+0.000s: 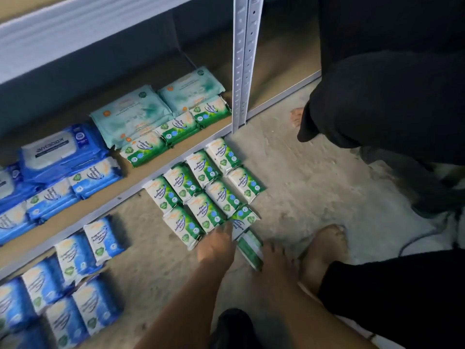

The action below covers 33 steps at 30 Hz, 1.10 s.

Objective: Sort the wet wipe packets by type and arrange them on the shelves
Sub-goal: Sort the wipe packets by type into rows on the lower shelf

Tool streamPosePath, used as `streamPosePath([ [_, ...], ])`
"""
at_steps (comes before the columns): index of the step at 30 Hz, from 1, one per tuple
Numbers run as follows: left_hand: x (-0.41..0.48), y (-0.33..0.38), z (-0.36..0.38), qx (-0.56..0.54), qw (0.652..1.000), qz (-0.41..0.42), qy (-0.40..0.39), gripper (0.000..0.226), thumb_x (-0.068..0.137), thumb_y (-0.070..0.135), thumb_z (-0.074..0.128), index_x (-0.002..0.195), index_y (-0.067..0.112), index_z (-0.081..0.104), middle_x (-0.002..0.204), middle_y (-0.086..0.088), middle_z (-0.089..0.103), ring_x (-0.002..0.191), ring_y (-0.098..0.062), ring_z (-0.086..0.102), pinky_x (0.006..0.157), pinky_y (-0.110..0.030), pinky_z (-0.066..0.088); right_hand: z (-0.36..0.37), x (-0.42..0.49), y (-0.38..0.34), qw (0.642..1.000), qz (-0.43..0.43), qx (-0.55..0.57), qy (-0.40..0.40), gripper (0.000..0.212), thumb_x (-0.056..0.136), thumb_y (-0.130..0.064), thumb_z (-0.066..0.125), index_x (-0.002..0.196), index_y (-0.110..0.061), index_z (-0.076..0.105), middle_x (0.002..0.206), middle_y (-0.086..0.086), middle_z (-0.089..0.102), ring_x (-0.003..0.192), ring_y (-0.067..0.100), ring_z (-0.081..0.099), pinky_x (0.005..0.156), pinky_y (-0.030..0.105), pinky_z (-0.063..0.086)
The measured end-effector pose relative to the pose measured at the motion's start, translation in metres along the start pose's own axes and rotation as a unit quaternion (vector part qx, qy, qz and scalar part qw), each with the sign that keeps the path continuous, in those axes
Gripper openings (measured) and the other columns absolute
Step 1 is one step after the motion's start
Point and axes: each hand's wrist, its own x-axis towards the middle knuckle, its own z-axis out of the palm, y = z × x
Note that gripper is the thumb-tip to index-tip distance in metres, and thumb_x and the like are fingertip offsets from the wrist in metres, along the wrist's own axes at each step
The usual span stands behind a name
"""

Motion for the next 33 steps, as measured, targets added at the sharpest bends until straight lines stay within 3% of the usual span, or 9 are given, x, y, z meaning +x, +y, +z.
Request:
streamPosePath([
  [4, 0.014, 0.009, 0.009, 0.062, 0.998, -0.020, -0.010, 0.069, 0.104, 0.043, 0.044, 0.159, 0.020, 0.009, 0.129, -0.006, 0.059, 0.112, -0.025, 0.064, 0.085, -0.040, 0.055, 0.007, 0.006, 0.001, 1.000, 0.017, -0.007, 0.024, 0.041, 0.052, -0.029, 0.086, 0.087, -0.021, 0.066, 0.089, 0.003, 0.065, 0.087, 0.029, 0.064, 0.074, 0.040, 0.048],
  [7, 0.018, 0.007, 0.019, 0.092, 0.995, -0.029, -0.007, 0.077, 0.101, 0.027, 0.055, 0.159, 0.018, 0.006, 0.115, -0.004, 0.064, 0.101, -0.022, 0.066, 0.078, -0.037, 0.057, 0.003, 0.010, 0.004, 0.999, 0.019, -0.036, 0.034, 0.041, 0.062, -0.030, 0.077, 0.100, -0.024, 0.065, 0.103, 0.001, 0.063, 0.102, 0.026, 0.060, 0.084, 0.042, 0.046],
  [10, 0.015, 0.006, 0.024, 0.090, 0.996, -0.018, 0.009, 0.071, 0.099, 0.027, 0.058, 0.154, 0.017, 0.015, 0.108, -0.004, 0.066, 0.092, -0.023, 0.068, 0.071, -0.037, 0.057, 0.007, 0.013, 0.007, 0.996, -0.016, -0.072, 0.044, 0.040, 0.052, -0.025, 0.082, 0.089, -0.020, 0.067, 0.094, 0.005, 0.061, 0.089, 0.031, 0.058, 0.079, 0.044, 0.046],
  [14, 0.008, 0.005, 0.024, 0.052, 0.998, -0.007, 0.027, 0.049, 0.101, 0.044, 0.049, 0.137, 0.014, 0.034, 0.111, -0.004, 0.066, 0.095, -0.025, 0.069, 0.068, -0.033, 0.050, -0.004, 0.018, 0.013, 0.992, -0.075, -0.101, 0.009, 0.043, 0.077, -0.023, 0.065, 0.120, -0.022, 0.059, 0.124, 0.002, 0.054, 0.117, 0.029, 0.048, 0.098, 0.047, 0.040],
  [17, -0.004, 0.000, 0.022, -0.018, 0.999, -0.027, 0.035, 0.055, 0.094, 0.063, 0.049, 0.126, 0.019, 0.041, 0.111, -0.001, 0.064, 0.099, -0.025, 0.066, 0.069, -0.033, 0.049, -0.018, 0.018, 0.014, 0.990, -0.080, -0.112, -0.029, 0.052, 0.079, -0.029, 0.063, 0.129, -0.025, 0.051, 0.134, -0.002, 0.049, 0.127, 0.026, 0.038, 0.105, 0.044, 0.033],
  [22, -0.037, -0.009, 0.013, -0.002, 0.995, -0.037, 0.090, 0.076, 0.078, 0.067, 0.061, 0.140, 0.031, 0.037, 0.126, -0.002, 0.043, 0.116, -0.024, 0.041, 0.095, -0.038, 0.044, -0.047, 0.000, 0.004, 0.992, -0.055, -0.076, -0.084, 0.063, 0.067, -0.045, 0.067, 0.126, -0.024, 0.056, 0.131, 0.000, 0.052, 0.130, 0.027, 0.036, 0.111, 0.045, 0.030],
  [27, -0.066, -0.017, -0.005, -0.087, 0.990, -0.060, 0.091, 0.073, 0.068, 0.048, 0.069, 0.136, 0.038, 0.042, 0.123, 0.000, 0.048, 0.109, -0.027, 0.048, 0.092, -0.040, 0.045, -0.076, -0.018, -0.008, 0.991, -0.007, 0.035, -0.127, 0.057, 0.065, -0.049, 0.063, 0.114, -0.020, 0.066, 0.115, 0.005, 0.067, 0.109, 0.026, 0.062, 0.087, 0.029, 0.049],
  [30, -0.081, -0.031, -0.021, -0.252, 0.964, -0.060, 0.061, 0.052, 0.073, 0.026, 0.073, 0.120, 0.029, 0.050, 0.106, -0.003, 0.057, 0.089, -0.023, 0.057, 0.071, -0.032, 0.048, -0.091, -0.022, -0.014, 0.976, 0.015, 0.137, -0.170, 0.067, 0.046, -0.059, 0.058, 0.100, -0.020, 0.065, 0.104, 0.005, 0.068, 0.097, 0.025, 0.065, 0.080, 0.028, 0.052],
  [33, -0.095, -0.050, -0.034, -0.298, 0.951, -0.031, 0.077, 0.046, 0.070, 0.013, 0.074, 0.106, 0.027, 0.050, 0.099, -0.007, 0.061, 0.082, -0.024, 0.058, 0.062, -0.031, 0.042, -0.093, -0.027, -0.017, 0.941, 0.058, 0.286, -0.172, 0.054, 0.049, -0.051, 0.060, 0.091, -0.018, 0.066, 0.088, 0.003, 0.067, 0.075, 0.020, 0.063, 0.063, 0.026, 0.047],
])
